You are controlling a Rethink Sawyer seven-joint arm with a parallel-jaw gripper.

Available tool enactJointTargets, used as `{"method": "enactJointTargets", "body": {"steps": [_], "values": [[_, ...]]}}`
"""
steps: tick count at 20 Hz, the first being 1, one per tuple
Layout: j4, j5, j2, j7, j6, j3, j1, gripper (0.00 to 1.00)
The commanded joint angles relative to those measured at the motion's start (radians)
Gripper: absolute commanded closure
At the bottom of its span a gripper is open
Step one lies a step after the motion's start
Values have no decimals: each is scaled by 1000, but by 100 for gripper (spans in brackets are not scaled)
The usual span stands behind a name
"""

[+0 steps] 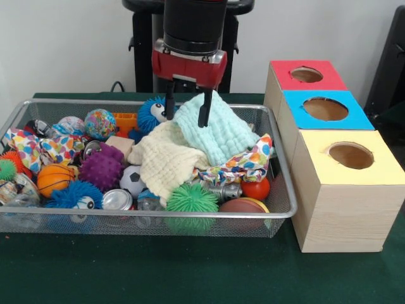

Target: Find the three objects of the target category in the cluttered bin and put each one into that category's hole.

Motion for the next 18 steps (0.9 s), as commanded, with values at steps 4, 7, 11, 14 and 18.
{"method": "enactJointTargets", "body": {"steps": [4, 7, 11, 14, 18], "values": [[-144, -125, 113, -38, 66, 2, 0, 0], [-141, -154, 117, -24, 47, -16, -4, 0], [-132, -182, 120, -10, 23, -30, -17, 0], [-140, -202, 127, -10, 12, -36, -29, 0], [-138, -218, 140, 6, 6, -53, -41, 0]]}}
